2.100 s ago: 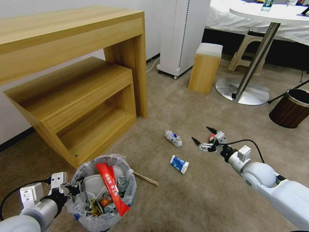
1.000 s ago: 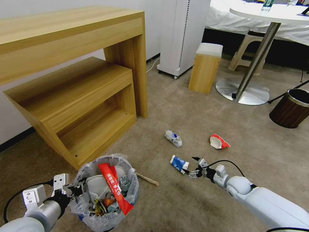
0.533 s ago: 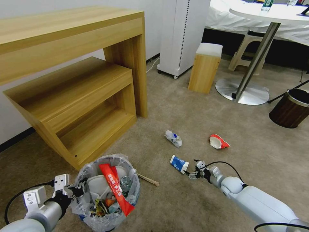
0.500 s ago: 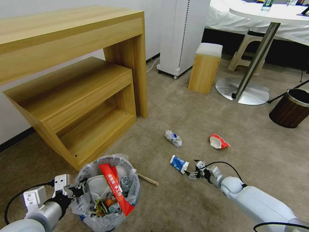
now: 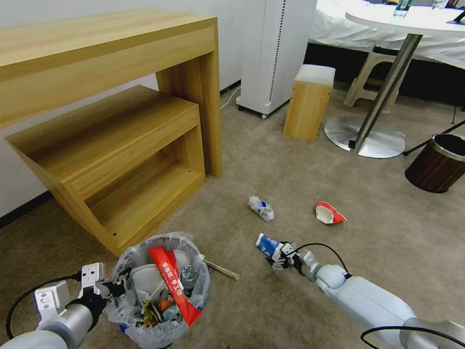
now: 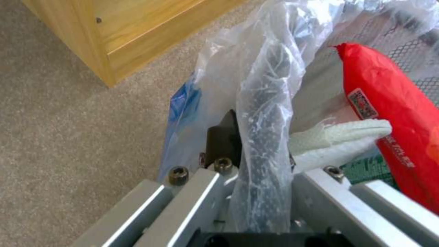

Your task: Pick up the trash bin and place the garbage on the floor into it.

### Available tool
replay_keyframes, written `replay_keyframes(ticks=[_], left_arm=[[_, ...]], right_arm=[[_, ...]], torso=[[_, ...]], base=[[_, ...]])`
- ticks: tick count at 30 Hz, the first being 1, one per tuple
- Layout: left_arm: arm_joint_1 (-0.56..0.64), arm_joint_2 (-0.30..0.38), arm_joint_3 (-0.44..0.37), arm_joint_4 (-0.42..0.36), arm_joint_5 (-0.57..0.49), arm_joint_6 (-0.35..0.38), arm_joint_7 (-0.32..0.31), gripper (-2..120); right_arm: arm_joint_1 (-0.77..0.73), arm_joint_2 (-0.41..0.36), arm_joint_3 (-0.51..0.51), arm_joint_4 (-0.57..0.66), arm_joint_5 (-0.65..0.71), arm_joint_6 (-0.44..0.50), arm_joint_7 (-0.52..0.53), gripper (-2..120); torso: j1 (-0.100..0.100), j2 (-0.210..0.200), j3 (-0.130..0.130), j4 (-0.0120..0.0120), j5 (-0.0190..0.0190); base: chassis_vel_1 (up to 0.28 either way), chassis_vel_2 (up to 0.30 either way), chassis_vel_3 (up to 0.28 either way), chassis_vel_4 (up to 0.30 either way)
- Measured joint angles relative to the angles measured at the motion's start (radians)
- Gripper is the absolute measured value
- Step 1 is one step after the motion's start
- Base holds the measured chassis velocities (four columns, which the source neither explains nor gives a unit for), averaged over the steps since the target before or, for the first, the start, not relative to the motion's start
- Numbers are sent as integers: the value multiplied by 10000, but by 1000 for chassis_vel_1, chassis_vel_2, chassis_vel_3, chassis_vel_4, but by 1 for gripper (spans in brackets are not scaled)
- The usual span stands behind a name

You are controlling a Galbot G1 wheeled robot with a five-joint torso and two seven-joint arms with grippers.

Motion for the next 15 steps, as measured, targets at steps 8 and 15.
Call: replay_keyframes(ticks=[8,15], left_arm=[[-64,6,25,62,29,-35,24,1],[-100,-17,91,103,51,-64,39,1]], right_arm=[[0,80,177,-407,-115,308,104,75],[-129,-73,346,-224,-176,471,152,46]], torso=[[0,0,0,0,-1],[0,0,0,0,0]], base=[[0,0,0,0],[0,0,0,0]])
